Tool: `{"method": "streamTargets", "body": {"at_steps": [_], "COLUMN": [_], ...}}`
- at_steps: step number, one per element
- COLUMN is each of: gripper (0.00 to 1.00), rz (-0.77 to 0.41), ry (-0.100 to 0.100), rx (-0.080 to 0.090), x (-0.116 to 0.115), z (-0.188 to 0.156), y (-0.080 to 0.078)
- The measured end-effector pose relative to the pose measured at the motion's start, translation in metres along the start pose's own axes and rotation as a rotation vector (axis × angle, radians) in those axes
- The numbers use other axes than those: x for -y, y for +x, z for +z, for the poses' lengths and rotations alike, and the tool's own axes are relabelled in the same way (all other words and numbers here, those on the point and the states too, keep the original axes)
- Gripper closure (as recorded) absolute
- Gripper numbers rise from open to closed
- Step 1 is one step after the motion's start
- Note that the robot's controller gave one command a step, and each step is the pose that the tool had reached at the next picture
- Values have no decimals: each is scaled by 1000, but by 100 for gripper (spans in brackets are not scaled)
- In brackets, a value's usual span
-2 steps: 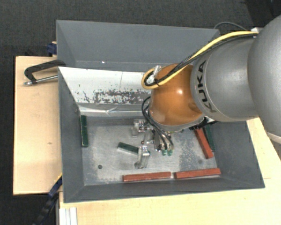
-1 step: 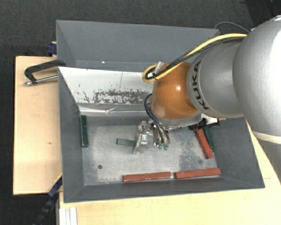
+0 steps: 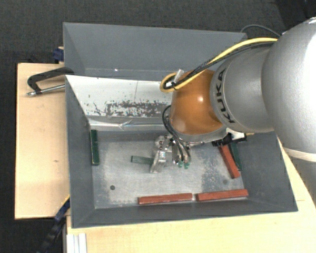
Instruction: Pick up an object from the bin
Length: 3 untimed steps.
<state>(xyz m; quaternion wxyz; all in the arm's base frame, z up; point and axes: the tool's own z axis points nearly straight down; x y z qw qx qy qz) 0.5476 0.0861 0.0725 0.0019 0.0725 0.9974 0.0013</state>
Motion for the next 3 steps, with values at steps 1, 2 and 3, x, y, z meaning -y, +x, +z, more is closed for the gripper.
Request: {"method": "streamTargets", "body": {"at_steps": [1,2,3], "gripper": [100,100,100], "rz": [9,9,8], "ry": [0,0,3], "rx": [0,0,-4], "x": [-9,-9,-33], "z": [-107,-107,-139], "y": [-9,-9,-16]}}
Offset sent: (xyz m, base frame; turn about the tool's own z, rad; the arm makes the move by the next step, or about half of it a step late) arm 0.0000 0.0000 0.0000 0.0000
